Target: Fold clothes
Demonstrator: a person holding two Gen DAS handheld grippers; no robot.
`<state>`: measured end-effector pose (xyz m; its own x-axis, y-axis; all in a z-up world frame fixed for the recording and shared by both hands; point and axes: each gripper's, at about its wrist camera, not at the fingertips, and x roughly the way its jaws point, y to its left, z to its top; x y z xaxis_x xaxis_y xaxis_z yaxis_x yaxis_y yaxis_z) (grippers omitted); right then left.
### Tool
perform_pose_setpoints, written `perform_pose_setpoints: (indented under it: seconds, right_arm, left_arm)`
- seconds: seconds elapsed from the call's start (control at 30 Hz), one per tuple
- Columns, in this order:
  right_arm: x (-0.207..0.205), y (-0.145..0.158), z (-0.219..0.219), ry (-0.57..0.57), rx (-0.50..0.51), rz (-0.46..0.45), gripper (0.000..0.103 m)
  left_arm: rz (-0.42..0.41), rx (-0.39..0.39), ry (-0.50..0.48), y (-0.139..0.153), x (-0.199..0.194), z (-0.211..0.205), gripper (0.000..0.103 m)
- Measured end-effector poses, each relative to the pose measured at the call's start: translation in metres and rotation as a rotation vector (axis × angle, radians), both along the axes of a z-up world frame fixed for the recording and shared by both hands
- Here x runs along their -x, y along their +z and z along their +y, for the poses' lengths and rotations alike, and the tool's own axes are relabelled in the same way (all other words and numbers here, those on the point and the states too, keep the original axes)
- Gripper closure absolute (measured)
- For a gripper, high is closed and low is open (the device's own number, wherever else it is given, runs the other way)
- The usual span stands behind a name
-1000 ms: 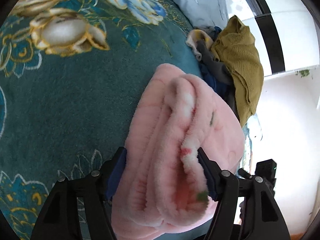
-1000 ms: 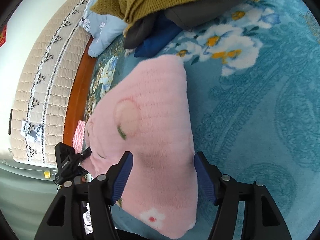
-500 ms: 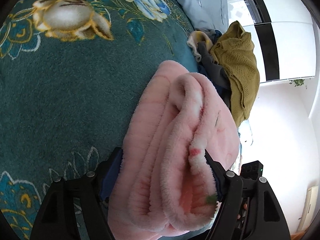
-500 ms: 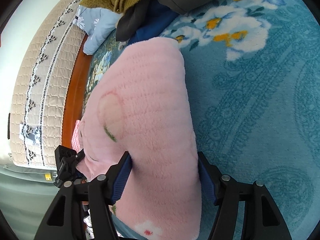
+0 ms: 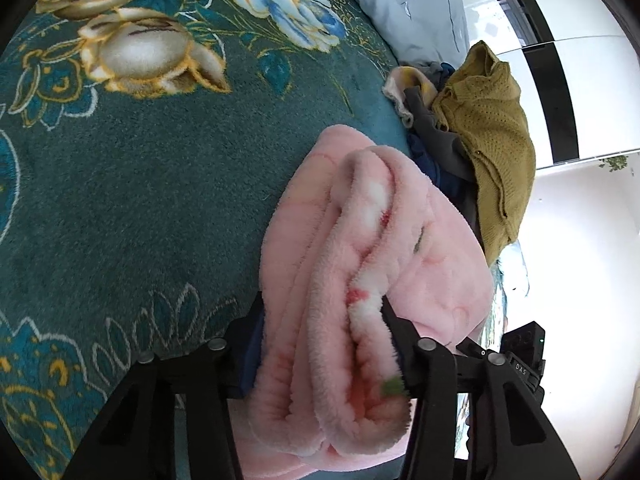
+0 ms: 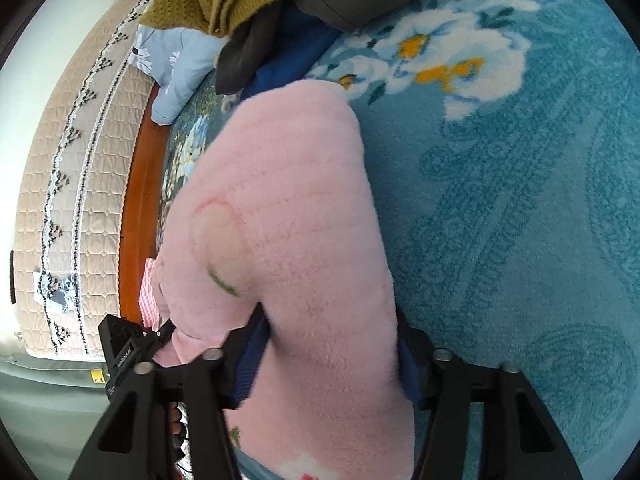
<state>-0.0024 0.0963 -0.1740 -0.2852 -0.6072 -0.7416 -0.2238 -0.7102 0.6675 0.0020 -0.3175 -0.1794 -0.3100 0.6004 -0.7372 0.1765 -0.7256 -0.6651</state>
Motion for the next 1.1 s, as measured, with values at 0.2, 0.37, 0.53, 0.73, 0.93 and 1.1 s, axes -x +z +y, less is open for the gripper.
perform_pose_setpoints:
  seconds: [0.2, 0.37, 0.53, 0.73, 0.93, 1.1]
  right_arm:
    - [0.006, 0.021, -0.002, 0.003, -0.022, 0.022, 0.074]
    - [0.03, 0.062, -0.012, 0.079, -0.048, 0.118, 0.076]
    - [0.072, 0.105, -0.04, 0.179, -0.062, 0.218, 0.076]
    - [0.134, 0.13, -0.12, 0.341, -0.058, 0.3, 0.076]
    - [0.195, 0.13, -0.214, 0.469, -0.053, 0.347, 0.076]
    - [0.23, 0.124, -0.282, 0.586, -0.113, 0.362, 0.076]
  left_arm:
    - [0.002, 0.061, 0.024, 0.02, 0.0, 0.007, 0.064]
    - [0.066, 0.06, 0.059, 0.046, 0.0, -0.002, 0.065]
    - [0.169, 0.082, 0.147, 0.079, 0.011, -0.028, 0.065]
    - [0.249, 0.15, 0.312, 0.095, 0.017, -0.088, 0.065]
    - [0.291, 0.197, 0.469, 0.094, 0.019, -0.144, 0.065]
    - [0.281, 0.227, 0.545, 0.084, 0.019, -0.179, 0.065]
